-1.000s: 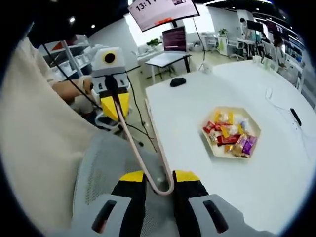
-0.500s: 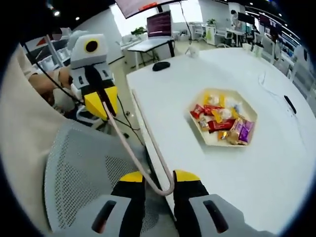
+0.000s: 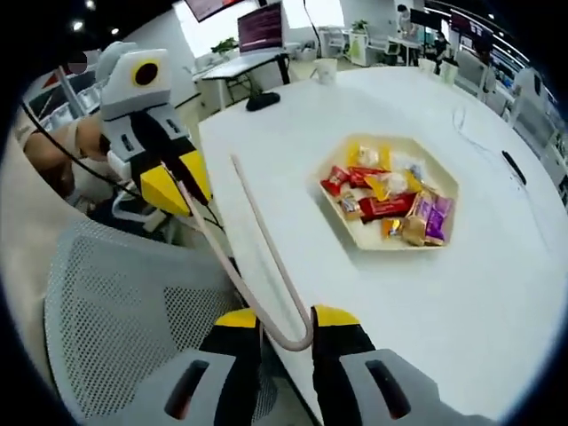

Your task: Place the target food into the container with the food tongs after gripping and lifting it, then release it inside without dropping or visibly crushing the food.

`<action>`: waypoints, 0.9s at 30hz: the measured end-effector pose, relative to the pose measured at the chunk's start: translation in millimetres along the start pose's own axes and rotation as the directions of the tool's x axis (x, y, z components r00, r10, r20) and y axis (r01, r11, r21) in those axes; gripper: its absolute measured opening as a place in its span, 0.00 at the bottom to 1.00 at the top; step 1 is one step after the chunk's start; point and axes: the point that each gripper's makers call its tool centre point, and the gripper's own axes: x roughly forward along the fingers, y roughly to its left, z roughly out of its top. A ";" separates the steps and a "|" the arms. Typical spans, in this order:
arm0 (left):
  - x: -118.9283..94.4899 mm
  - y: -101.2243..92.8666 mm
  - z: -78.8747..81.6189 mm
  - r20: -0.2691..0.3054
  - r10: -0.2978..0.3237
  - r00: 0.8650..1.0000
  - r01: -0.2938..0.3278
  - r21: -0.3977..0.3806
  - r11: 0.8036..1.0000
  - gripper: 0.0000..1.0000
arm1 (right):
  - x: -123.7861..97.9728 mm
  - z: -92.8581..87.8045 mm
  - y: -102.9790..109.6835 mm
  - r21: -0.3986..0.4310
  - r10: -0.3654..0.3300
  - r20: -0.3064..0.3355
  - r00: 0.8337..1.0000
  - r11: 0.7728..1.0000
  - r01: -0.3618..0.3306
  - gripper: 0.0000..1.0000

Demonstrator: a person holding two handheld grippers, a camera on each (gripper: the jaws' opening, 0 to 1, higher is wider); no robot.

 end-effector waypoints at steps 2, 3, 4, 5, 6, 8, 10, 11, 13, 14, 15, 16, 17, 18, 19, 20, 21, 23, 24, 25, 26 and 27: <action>2.8 4.1 -4.6 -0.009 0.003 1.000 -0.003 -0.016 1.000 0.07 | 3.5 -1.6 -1.2 0.004 -0.001 -0.010 1.000 1.000 0.001 0.20; 4.3 6.8 -6.4 -0.012 0.004 1.000 -0.005 -0.025 1.000 0.07 | 5.6 -2.4 -2.3 0.006 -0.002 -0.016 1.000 1.000 0.002 0.20; 5.9 9.5 -8.2 -0.015 0.006 1.000 -0.006 -0.034 0.999 0.07 | 7.8 -3.2 -3.4 0.008 -0.004 -0.022 1.000 1.000 0.004 0.20; 7.7 12.3 -9.8 -0.017 0.007 1.000 -0.008 -0.050 0.999 0.07 | 10.6 -4.0 -5.4 0.009 -0.007 -0.030 1.000 1.000 0.008 0.20; 8.9 13.9 -11.0 -0.019 0.008 1.000 -0.009 -0.053 0.999 0.08 | 12.7 -4.8 -6.8 0.012 -0.010 -0.037 0.999 1.000 0.010 0.21; 11.3 17.1 -13.2 -0.023 0.012 1.000 -0.013 -0.058 0.998 0.08 | 16.7 -6.1 -9.3 0.019 -0.015 -0.050 0.999 1.000 0.016 0.21; 13.8 21.7 -16.5 -0.032 0.016 0.999 -0.018 -0.063 0.998 0.08 | 21.6 -7.5 -11.6 0.015 -0.024 -0.070 0.997 1.000 0.026 0.21; 15.2 24.3 -18.2 -0.037 0.020 0.999 -0.022 -0.062 0.998 0.08 | 24.6 -8.3 -13.4 0.014 -0.029 -0.083 0.996 0.999 0.030 0.21; 16.4 26.8 -19.3 -0.039 0.021 0.999 -0.023 -0.063 0.998 0.08 | 27.2 -10.0 -15.7 0.024 -0.037 -0.100 0.994 0.999 0.040 0.21; 18.4 30.5 -21.1 -0.042 0.025 0.999 -0.028 -0.069 0.997 0.08 | 30.5 -11.1 -18.1 0.036 -0.043 -0.116 0.992 0.998 0.048 0.21; 19.1 31.9 -21.9 -0.044 0.027 0.999 -0.030 -0.068 0.997 0.08 | 31.9 -11.7 -19.0 0.038 -0.045 -0.123 0.991 0.998 0.050 0.21; 20.2 33.7 -23.0 -0.047 0.027 0.999 -0.030 -0.069 0.997 0.08 | 33.9 -12.9 -20.2 0.041 -0.048 -0.136 0.990 0.998 0.054 0.21; 21.1 34.9 -24.0 -0.049 0.027 0.998 -0.030 -0.071 0.997 0.08 | 35.1 -13.4 -21.1 0.041 -0.051 -0.142 0.989 0.998 0.057 0.21; 22.0 36.0 -25.0 -0.050 0.027 0.998 -0.031 -0.071 0.997 0.08 | 36.0 -13.7 -21.7 0.041 -0.052 -0.146 0.988 0.997 0.058 0.21; 23.0 37.6 -26.6 -0.054 0.027 0.998 -0.030 -0.072 0.997 0.08 | 37.0 -14.9 -21.8 0.042 -0.050 -0.153 0.987 0.997 0.057 0.21; 23.7 38.9 -28.0 -0.055 0.025 0.998 -0.030 -0.074 0.997 0.08 | 38.0 -15.9 -22.2 0.044 -0.049 -0.159 0.986 0.997 0.056 0.21; 23.7 39.1 -28.6 -0.056 0.025 0.998 -0.029 -0.078 0.997 0.08 | 38.7 -16.3 -22.4 0.044 -0.048 -0.162 0.986 0.997 0.056 0.21; 24.5 40.2 -30.3 -0.055 0.024 0.998 -0.029 -0.080 0.996 0.08 | 40.5 -17.1 -23.0 0.045 -0.046 -0.169 0.984 0.997 0.055 0.21; 25.9 42.4 -32.3 -0.056 0.024 0.998 -0.029 -0.086 0.996 0.08 | 41.8 -17.6 -23.2 0.043 -0.046 -0.176 0.983 0.998 0.054 0.21; 26.8 42.1 -33.2 -0.057 0.023 0.998 -0.028 -0.087 0.996 0.08 | 42.7 -18.1 -23.3 0.042 -0.045 -0.182 0.982 0.998 0.054 0.21; 27.4 42.2 -34.1 -0.059 0.023 0.998 -0.028 -0.090 0.995 0.08 | 43.8 -18.4 -23.4 0.040 -0.045 -0.186 0.981 0.998 0.053 0.21; 27.6 42.4 -34.8 -0.060 0.023 0.998 -0.029 -0.091 0.995 0.08 | 45.2 -18.8 -23.6 0.040 -0.044 -0.194 0.980 0.998 0.052 0.21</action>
